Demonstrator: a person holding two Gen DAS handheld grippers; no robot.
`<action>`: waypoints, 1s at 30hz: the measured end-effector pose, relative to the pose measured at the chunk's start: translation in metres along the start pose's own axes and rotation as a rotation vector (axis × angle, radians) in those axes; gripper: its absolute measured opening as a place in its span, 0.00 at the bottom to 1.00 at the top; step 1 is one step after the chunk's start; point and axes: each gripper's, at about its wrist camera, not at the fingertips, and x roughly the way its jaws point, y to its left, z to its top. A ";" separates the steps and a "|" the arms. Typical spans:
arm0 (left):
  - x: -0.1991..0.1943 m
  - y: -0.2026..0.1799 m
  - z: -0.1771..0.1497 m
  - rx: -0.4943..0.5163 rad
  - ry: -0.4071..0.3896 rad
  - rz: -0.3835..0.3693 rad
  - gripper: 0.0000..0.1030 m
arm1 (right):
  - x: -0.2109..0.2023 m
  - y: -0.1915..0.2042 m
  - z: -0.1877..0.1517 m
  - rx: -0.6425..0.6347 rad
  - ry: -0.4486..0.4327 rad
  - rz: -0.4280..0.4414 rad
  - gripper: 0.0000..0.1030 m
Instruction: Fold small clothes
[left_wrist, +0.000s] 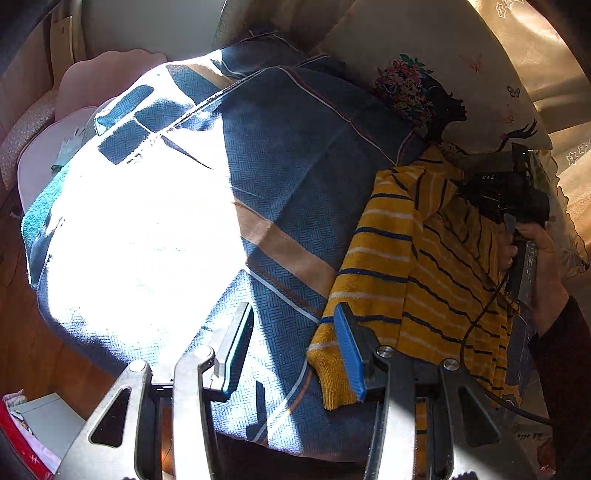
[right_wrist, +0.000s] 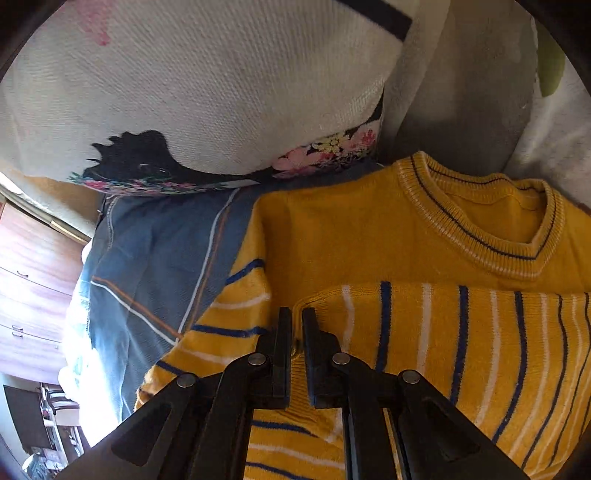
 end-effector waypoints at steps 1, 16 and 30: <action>0.002 -0.001 0.002 0.005 0.004 -0.003 0.43 | 0.006 -0.003 0.000 0.008 0.013 0.005 0.20; 0.027 0.006 0.028 -0.019 0.030 -0.014 0.43 | -0.066 0.038 -0.109 -0.113 -0.052 0.163 0.59; 0.018 0.035 0.025 -0.067 0.023 -0.004 0.43 | 0.022 0.129 -0.187 -0.344 0.201 0.204 0.09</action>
